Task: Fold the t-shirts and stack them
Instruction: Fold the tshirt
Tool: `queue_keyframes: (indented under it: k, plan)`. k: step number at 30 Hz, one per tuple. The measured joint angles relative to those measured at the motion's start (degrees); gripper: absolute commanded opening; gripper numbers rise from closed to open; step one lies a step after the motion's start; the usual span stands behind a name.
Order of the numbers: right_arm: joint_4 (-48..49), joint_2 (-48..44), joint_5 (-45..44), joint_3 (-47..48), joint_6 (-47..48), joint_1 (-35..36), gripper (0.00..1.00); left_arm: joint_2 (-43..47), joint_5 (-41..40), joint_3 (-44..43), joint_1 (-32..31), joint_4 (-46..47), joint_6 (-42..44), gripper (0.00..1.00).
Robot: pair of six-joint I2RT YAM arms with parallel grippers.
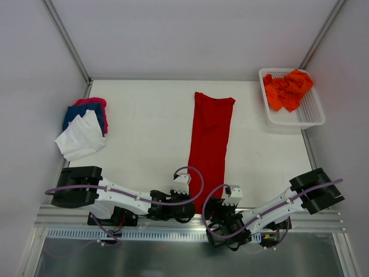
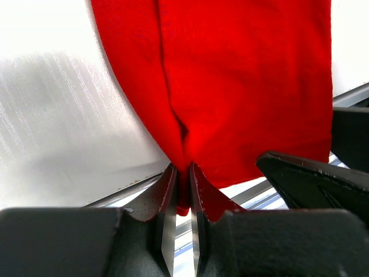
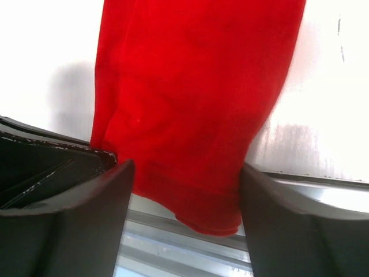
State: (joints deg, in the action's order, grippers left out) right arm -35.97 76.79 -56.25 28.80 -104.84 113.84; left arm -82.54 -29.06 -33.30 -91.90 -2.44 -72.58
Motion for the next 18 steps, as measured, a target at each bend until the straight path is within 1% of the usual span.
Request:
queue_keyframes:
  k: [3,4,5,6,9,11,12,14,18]
  plan:
    - [-0.9,1.0,0.7,0.8,0.0,-0.3,0.61,0.0,0.0,0.0,0.0,0.0,0.0,0.07]
    - [-1.7,1.8,1.1,1.6,0.0,-0.5,0.61,0.0,0.0,0.0,0.0,0.0,0.0,0.07]
    - [-4.7,3.2,2.2,3.3,0.0,-0.7,0.61,0.0,0.0,0.0,0.0,0.0,0.0,0.07]
    - [-8.3,5.0,3.2,6.0,0.0,-0.7,0.61,0.0,0.0,0.0,0.0,0.0,0.0,0.07]
    - [-19.4,12.3,4.5,18.4,0.0,-0.8,0.61,0.1,0.0,0.2,0.0,0.1,-0.1,0.06]
    - [-23.3,15.3,4.7,25.2,0.0,-0.7,0.6,0.3,0.0,0.4,0.0,0.3,-0.2,0.04]
    - [-24.0,15.7,4.7,26.6,0.0,-0.7,0.59,0.4,0.0,0.5,0.0,0.4,-0.2,0.04]
    - [-24.7,15.1,4.9,26.0,0.0,-0.6,0.57,0.7,0.0,0.8,0.0,0.6,-0.4,0.04]
    - [-25.3,12.9,6.4,19.9,0.0,-0.6,0.54,1.3,0.0,1.5,0.0,1.1,-0.6,0.04]
